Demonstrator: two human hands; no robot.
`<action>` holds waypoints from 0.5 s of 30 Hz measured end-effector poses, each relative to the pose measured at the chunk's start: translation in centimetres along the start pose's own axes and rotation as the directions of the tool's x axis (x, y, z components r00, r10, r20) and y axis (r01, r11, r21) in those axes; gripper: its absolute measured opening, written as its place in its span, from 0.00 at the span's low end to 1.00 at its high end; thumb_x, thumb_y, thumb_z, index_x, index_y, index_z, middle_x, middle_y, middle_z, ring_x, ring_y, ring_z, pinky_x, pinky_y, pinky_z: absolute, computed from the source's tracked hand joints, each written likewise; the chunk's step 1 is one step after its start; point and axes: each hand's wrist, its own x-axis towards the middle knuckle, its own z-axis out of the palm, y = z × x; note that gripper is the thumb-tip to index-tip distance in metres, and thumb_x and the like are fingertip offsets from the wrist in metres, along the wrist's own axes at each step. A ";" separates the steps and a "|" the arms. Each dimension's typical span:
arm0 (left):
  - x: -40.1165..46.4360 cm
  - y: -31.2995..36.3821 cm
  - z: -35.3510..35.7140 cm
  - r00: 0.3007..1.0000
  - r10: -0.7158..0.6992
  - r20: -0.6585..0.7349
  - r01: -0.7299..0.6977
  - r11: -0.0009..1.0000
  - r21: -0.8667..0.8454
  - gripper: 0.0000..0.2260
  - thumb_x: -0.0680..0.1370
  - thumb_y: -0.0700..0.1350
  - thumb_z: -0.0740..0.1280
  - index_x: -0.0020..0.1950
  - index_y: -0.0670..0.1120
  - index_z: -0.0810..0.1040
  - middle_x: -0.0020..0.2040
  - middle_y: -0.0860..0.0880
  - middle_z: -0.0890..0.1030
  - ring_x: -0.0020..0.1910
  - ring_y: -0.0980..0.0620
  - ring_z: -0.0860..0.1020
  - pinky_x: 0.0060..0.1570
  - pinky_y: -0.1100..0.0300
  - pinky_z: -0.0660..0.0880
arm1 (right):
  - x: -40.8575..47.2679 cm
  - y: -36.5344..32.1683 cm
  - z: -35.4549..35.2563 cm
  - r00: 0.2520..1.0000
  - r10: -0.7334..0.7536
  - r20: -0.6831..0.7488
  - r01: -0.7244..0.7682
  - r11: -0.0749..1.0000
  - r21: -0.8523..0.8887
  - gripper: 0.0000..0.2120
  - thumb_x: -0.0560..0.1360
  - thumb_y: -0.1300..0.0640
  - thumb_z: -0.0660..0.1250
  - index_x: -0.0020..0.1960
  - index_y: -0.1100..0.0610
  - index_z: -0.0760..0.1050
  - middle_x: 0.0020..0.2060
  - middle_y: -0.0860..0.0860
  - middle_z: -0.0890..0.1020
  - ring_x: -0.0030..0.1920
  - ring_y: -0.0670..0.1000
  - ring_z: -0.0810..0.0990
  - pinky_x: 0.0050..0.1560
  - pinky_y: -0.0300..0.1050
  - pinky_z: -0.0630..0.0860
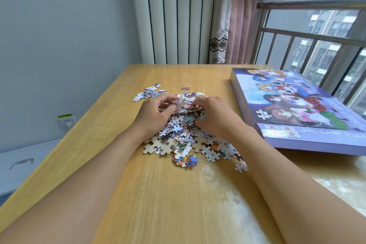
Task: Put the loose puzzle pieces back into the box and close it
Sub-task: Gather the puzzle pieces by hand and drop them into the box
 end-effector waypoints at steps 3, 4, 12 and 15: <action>0.0 -0.1 -0.1 1.000 -0.008 -0.014 0.008 1.000 -0.006 0.08 0.81 0.48 0.67 0.58 0.55 0.82 0.53 0.58 0.83 0.50 0.63 0.79 0.45 0.61 0.77 | 0.1 0.3 -0.5 0.992 0.094 -0.087 -0.086 0.992 0.091 0.13 0.73 0.60 0.70 0.57 0.57 0.83 0.49 0.52 0.85 0.47 0.55 0.82 0.45 0.46 0.80; 0.0 0.0 -0.2 1.000 -0.010 -0.025 0.010 1.000 -0.015 0.08 0.81 0.49 0.66 0.58 0.54 0.82 0.52 0.57 0.83 0.50 0.63 0.79 0.45 0.60 0.79 | 0.1 0.2 -0.7 0.983 0.133 -0.126 -0.116 0.984 0.138 0.13 0.73 0.62 0.70 0.57 0.58 0.83 0.49 0.53 0.85 0.45 0.54 0.81 0.43 0.42 0.79; -0.2 0.5 -0.2 0.996 -0.014 -0.083 0.009 0.998 -0.061 0.08 0.82 0.48 0.66 0.57 0.51 0.83 0.48 0.57 0.84 0.48 0.64 0.80 0.50 0.66 0.75 | -0.2 -0.2 -2.1 0.863 0.505 0.024 -0.292 0.459 0.839 0.04 0.75 0.66 0.72 0.50 0.65 0.81 0.40 0.62 0.82 0.33 0.58 0.83 0.34 0.53 0.83; -0.2 0.5 -0.3 0.996 -0.020 -0.090 0.017 0.999 -0.041 0.07 0.82 0.49 0.66 0.56 0.53 0.83 0.49 0.57 0.84 0.48 0.62 0.80 0.51 0.63 0.76 | 0.0 0.0 -2.5 0.818 0.528 0.228 -0.289 0.035 0.957 0.08 0.76 0.65 0.71 0.54 0.67 0.79 0.52 0.65 0.82 0.42 0.58 0.84 0.38 0.49 0.82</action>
